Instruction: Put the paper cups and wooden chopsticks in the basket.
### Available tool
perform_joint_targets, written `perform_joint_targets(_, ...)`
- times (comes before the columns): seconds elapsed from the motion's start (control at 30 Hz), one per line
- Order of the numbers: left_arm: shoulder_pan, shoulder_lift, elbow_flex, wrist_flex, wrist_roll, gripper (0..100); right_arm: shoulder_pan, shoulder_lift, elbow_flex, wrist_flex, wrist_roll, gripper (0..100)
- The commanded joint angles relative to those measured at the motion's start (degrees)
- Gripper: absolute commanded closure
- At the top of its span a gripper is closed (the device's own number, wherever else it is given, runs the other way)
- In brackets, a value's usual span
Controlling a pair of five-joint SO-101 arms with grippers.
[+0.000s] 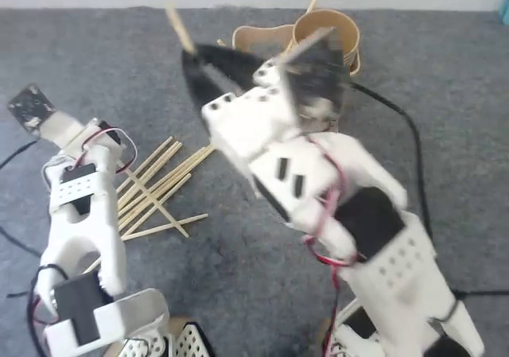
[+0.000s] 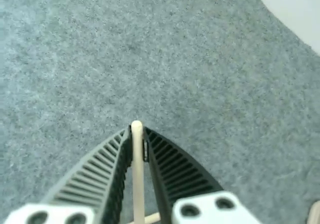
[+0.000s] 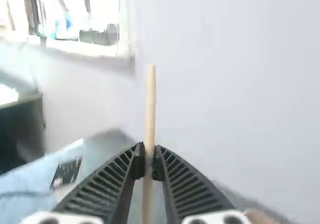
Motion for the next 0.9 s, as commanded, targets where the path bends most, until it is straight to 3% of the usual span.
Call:
perform_joint_targets(0.0, 0.53, -0.70, -0.48, -1.58, -0.53, 99, 2.51, -6.90, -1.23, -3.30, 0.79, 99.2)
perform_joint_targets(0.23, 0.44, -0.70, -0.48, -1.58, -0.62, 99, 4.18, -24.75, 14.42, -5.49, 0.70, 99.2)
perform_joint_targets(0.43, 0.70, -0.70, -0.48, -1.58, -0.62, 99, 8.48, -33.36, 35.16, -29.93, 3.52, 99.2)
perform_joint_targets(0.67, 0.53, -0.70, -0.48, -1.58, -0.62, 99, 16.75, -20.79, 37.80, -50.33, -1.93, 99.2)
perform_joint_targets(0.87, 0.88, -0.70, -0.48, -1.58, -4.04, 99, 23.60, -1.19, 30.15, -64.31, -9.93, 99.2)
